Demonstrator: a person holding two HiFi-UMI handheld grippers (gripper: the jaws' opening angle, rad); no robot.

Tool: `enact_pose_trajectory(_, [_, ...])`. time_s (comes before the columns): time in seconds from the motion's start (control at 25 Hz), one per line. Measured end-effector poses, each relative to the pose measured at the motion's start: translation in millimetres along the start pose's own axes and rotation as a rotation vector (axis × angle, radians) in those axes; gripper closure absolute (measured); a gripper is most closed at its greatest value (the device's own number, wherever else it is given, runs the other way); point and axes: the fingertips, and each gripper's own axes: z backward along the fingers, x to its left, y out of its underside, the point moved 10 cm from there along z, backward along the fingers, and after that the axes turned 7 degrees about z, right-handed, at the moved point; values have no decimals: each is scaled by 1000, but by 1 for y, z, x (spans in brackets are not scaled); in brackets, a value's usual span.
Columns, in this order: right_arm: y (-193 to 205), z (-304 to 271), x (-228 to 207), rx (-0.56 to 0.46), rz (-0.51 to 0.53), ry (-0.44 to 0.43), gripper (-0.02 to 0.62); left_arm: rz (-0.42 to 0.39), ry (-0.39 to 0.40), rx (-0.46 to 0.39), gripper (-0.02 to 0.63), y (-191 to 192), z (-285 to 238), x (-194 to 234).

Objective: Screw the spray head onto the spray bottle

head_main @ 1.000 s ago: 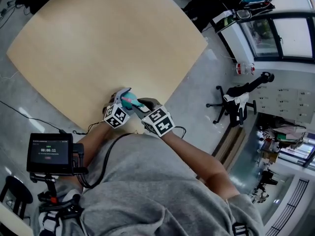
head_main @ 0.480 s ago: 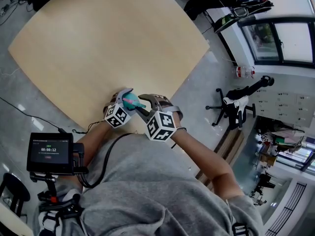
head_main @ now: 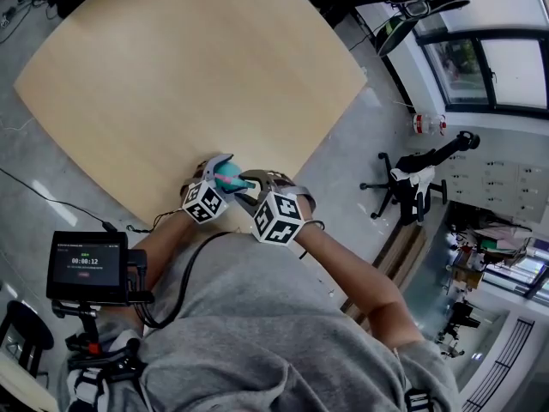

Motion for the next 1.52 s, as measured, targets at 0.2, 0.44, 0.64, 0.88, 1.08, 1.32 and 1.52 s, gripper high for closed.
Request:
enact_pose_trajectory(0.2, [-3, 7, -7, -14, 52, 26, 428, -8, 5, -3, 195, -1, 3, -3])
enact_pose_trajectory(0.44, [-15, 6, -2, -28, 209, -10, 426, -15, 9, -3, 195, -1, 5, -8])
enact_pose_trajectory(0.64, [-16, 0, -2, -5, 274, -81, 426, -21, 23, 4, 195, -2, 5, -13])
enact_pose_trajectory(0.88, [-7, -7, 1, 41, 419, -161, 426, -24, 36, 16, 195, -2, 3, -13])
enact_pose_trajectory(1.08, [-1, -15, -2, 56, 545, -201, 426, -21, 51, 26, 195, -1, 2, -9])
enact_pose_trajectory(1.32, [5, -27, -11, 64, 567, -217, 426, -20, 61, 29, 195, 0, 1, -4])
enact_pose_trajectory(1.52, [5, -35, -14, 66, 612, -251, 426, -21, 67, 30, 195, 1, 2, -2])
